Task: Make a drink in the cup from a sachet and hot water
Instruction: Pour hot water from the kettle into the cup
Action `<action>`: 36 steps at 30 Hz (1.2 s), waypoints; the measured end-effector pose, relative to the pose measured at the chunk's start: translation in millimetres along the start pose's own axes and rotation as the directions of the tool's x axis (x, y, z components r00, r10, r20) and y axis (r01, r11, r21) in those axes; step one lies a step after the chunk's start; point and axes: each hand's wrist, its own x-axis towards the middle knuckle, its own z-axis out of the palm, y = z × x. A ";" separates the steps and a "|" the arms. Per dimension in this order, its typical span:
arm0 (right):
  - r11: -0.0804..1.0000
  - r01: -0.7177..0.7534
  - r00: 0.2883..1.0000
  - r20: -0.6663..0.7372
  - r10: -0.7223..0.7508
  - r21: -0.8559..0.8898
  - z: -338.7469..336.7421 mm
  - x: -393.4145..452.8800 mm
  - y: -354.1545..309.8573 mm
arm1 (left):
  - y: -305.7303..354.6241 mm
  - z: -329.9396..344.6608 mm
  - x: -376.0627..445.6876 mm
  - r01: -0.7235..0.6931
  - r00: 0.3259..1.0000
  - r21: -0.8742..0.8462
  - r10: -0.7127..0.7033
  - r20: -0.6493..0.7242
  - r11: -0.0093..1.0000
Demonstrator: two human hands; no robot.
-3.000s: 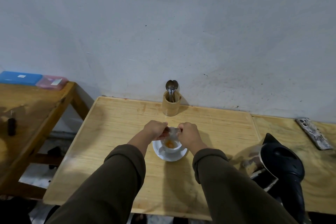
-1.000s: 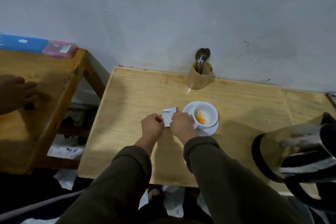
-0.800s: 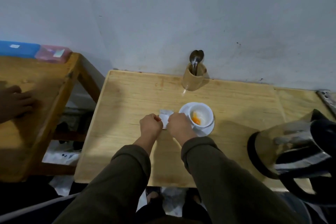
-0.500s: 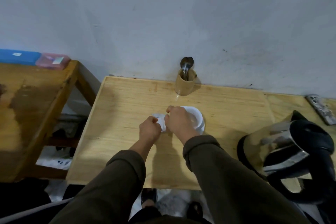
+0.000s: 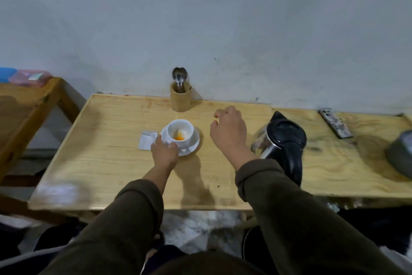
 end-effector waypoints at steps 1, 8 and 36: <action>1.000 0.007 0.999 -0.038 -0.008 -0.020 -7.1 -5.9 9.8 | 3.0 4.8 -2.5 0.034 0.999 -0.022 -0.033 0.010 0.999; 0.992 -0.094 0.963 -0.260 0.069 -0.083 -37.4 -52.6 70.1 | -3.0 26.7 2.5 0.161 0.982 -0.131 -0.146 0.123 0.978; 0.564 -0.406 0.788 -0.037 0.615 0.719 -55.5 -106.5 111.1 | -5.4 33.2 9.8 0.270 0.953 -0.404 -0.184 0.240 0.874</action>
